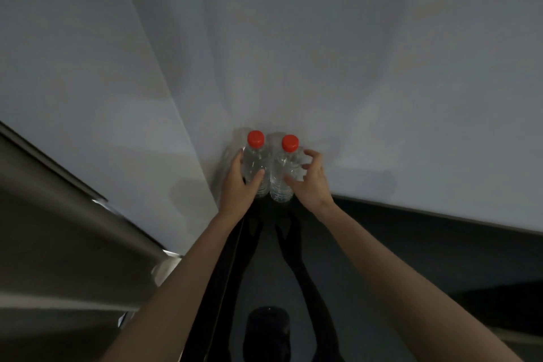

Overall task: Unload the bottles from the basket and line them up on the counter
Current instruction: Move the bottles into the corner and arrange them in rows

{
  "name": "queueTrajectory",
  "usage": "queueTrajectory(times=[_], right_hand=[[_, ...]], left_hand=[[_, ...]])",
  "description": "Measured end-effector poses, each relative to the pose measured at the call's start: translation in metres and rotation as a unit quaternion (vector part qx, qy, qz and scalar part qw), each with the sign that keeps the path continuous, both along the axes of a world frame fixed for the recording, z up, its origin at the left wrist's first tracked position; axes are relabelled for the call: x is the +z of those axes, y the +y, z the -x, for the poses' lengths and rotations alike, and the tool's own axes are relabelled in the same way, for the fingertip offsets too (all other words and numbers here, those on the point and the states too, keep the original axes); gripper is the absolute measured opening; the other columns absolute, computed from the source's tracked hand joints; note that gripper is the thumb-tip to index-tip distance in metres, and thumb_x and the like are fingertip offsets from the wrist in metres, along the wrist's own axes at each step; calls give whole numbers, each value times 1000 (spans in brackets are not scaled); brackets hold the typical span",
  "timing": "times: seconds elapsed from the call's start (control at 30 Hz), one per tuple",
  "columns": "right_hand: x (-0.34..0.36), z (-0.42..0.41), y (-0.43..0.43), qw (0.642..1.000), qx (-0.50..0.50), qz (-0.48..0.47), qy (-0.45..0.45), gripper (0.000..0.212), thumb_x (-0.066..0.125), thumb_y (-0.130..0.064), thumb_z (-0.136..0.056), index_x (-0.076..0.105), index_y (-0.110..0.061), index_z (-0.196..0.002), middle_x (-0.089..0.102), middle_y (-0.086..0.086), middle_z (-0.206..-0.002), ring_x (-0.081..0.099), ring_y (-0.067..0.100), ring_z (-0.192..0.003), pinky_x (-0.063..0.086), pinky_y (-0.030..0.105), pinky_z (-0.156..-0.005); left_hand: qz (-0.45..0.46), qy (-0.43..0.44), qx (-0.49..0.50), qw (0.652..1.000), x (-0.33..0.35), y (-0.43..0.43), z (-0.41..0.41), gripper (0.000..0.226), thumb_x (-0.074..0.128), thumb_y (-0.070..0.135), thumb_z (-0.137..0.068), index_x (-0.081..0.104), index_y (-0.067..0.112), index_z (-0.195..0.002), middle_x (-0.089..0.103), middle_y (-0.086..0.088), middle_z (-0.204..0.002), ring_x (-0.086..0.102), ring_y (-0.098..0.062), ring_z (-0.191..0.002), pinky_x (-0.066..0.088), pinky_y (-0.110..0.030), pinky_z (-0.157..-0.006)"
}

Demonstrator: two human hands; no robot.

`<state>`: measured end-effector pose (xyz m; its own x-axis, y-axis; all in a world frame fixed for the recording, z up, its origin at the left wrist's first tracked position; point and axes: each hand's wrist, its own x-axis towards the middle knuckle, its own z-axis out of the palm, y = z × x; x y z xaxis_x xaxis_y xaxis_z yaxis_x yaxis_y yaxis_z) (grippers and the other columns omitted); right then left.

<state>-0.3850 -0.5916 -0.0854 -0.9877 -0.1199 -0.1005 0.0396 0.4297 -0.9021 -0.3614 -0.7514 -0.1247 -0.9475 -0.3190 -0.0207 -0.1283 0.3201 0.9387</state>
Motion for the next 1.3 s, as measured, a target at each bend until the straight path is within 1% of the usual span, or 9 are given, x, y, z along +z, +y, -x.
queueTrajectory(times=[0.17,0.33,0.43,0.5,0.57,0.67,0.8,1.0,1.3], right_hand=[[39,-50,30,999,-13,-41,31,60,64,-23,-90,36,-21,-142,41,5,-143,45,19,-128,38,25,-97],[86,-123,64,986,-8,-86,140,54,63,-22,-91,42,-24,-140,45,-3,-139,40,-1,-120,38,25,-105],[111,-167,82,974,-8,-117,192,52,62,-22,-91,43,-25,-140,46,-11,-133,38,-8,-117,33,12,-101],[123,-195,96,968,-18,-127,216,51,62,-23,-91,45,-25,-139,47,-13,-130,40,-8,-116,31,5,-97],[132,-222,111,960,-30,-150,235,49,61,-26,-92,46,-26,-138,50,-10,-132,44,-1,-121,35,11,-99],[141,-263,135,945,-58,-199,252,48,58,-31,-92,45,-28,-138,49,-8,-136,46,9,-126,42,24,-98],[142,-310,172,921,-128,-264,256,47,57,-33,-92,46,-29,-137,48,-10,-137,46,12,-123,39,23,-91],[129,-365,241,891,-213,-325,236,47,58,-31,-91,47,-24,-137,49,-3,-137,48,18,-123,43,28,-96],[99,-412,342,889,-249,-339,184,44,58,-30,-91,49,-21,-133,51,1,-134,50,22,-121,44,28,-88]], left_hand=[[90,50,-30,994,45,7,-41,64,60,33,-93,31,19,-148,39,16,-141,30,12,-124,29,-13,-105],[206,109,-58,971,92,23,-105,62,54,43,-94,29,29,-149,45,4,-146,42,-10,-133,42,-31,-104],[280,150,-76,945,117,38,-144,59,53,46,-94,36,24,-146,49,3,-142,47,-12,-129,45,-31,-101],[329,174,-94,923,131,51,-168,58,48,51,-93,42,21,-143,50,2,-141,47,-14,-128,44,-35,-103],[352,189,-116,909,142,68,-188,59,43,55,-93,45,20,-141,51,0,-141,48,-17,-128,45,-41,-101],[365,218,-156,892,154,98,-215,56,43,53,-94,47,20,-139,54,-2,-138,50,-20,-127,45,-44,-101],[352,247,-216,877,159,139,-244,51,48,45,-95,49,17,-138,59,-2,-132,55,-18,-121,46,-41,-102],[321,233,-313,863,154,203,-271,50,53,37,-95,44,23,-142,62,5,-125,60,-8,-111,41,-17,-90],[268,150,-396,865,117,308,-281,59,53,44,-93,31,31,-146,49,8,-138,50,-9,-124,45,-26,-89]])
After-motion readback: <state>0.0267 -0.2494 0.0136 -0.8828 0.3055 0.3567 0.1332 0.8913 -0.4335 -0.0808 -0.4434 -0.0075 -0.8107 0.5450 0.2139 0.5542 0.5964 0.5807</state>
